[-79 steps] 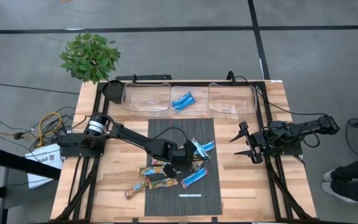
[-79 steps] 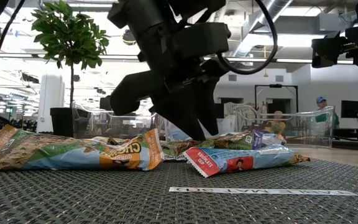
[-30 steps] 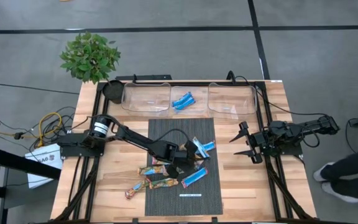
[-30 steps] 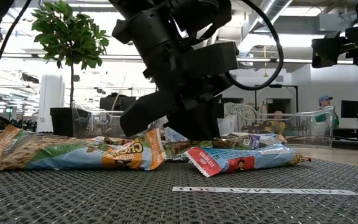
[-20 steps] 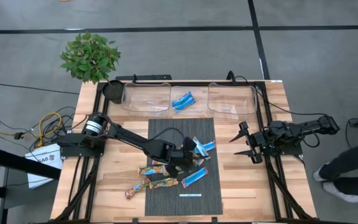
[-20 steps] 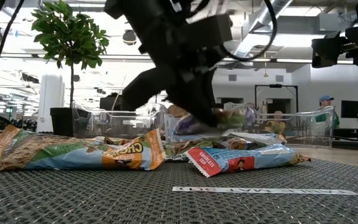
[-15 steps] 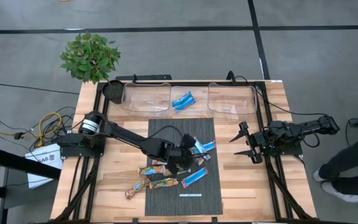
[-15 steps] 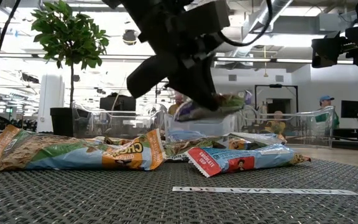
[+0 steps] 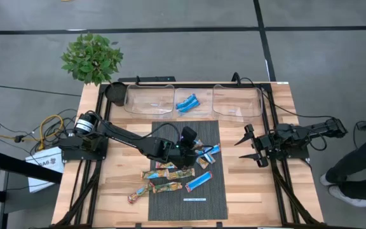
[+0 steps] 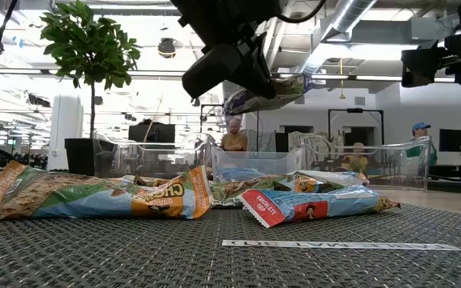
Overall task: Pick and place Granola Bars by type
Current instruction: Put the blue granola bar into the white bin
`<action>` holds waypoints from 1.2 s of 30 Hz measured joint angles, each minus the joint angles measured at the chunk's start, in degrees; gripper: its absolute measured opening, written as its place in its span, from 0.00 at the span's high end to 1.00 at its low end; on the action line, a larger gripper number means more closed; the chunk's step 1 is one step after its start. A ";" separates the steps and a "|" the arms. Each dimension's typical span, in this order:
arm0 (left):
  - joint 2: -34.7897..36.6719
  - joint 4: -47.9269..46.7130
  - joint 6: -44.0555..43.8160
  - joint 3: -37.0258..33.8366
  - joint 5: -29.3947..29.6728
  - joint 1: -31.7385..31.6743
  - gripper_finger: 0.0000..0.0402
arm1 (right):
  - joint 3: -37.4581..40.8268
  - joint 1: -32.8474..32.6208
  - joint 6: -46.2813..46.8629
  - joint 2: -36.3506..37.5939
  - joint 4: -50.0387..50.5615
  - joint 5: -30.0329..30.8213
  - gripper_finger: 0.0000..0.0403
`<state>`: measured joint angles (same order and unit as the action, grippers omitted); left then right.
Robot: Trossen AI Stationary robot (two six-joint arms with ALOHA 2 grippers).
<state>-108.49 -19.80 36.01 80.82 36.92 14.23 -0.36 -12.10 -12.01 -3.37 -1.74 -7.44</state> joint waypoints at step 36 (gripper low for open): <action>0.03 12.84 -10.67 0.00 -12.33 -30.55 0.97 | 0.02 -0.01 0.00 0.01 -0.01 0.00 0.38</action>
<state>-108.45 -6.97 25.34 80.82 24.59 -16.32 -0.34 -12.11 -12.01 -3.36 -1.75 -7.44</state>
